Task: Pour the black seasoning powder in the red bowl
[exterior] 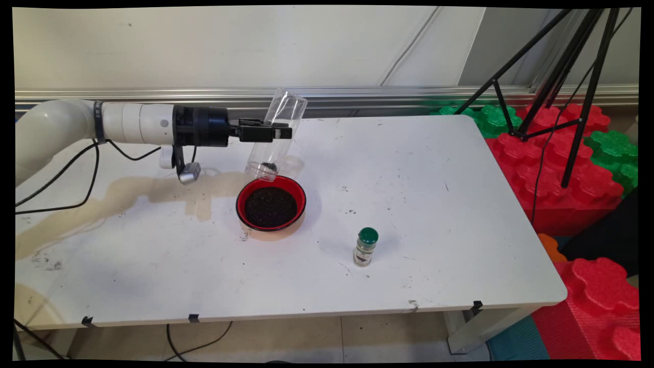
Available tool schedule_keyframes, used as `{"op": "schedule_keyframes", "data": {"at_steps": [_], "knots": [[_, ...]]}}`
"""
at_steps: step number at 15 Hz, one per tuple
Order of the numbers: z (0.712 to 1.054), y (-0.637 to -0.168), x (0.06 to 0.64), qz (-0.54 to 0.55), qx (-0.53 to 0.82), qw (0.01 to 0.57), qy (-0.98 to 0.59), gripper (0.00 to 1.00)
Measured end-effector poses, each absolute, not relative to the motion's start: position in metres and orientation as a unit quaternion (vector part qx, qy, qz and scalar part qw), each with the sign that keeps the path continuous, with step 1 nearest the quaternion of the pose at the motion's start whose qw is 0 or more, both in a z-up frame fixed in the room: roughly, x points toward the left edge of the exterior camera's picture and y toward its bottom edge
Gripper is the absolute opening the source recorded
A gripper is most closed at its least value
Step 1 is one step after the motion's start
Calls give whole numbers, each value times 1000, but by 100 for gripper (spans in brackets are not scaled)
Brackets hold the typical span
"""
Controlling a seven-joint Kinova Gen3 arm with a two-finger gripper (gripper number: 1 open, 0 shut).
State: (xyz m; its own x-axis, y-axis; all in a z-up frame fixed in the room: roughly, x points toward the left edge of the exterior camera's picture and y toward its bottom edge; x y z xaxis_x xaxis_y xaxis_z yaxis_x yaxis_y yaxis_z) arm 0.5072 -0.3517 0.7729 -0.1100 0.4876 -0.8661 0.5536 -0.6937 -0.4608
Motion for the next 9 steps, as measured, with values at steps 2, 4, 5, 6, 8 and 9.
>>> {"op": "schedule_keyframes", "data": {"at_steps": [2,4,5,6,8,9], "knots": [[774,-352,509,-632,655,14,414,0],[775,-352,510,-630,644,5,434,0],[775,-352,511,-629,638,-1,445,0],[776,-352,512,-628,631,-7,455,0],[778,-353,513,-627,618,-17,475,0],[779,-353,514,-626,610,-23,486,0]]}}
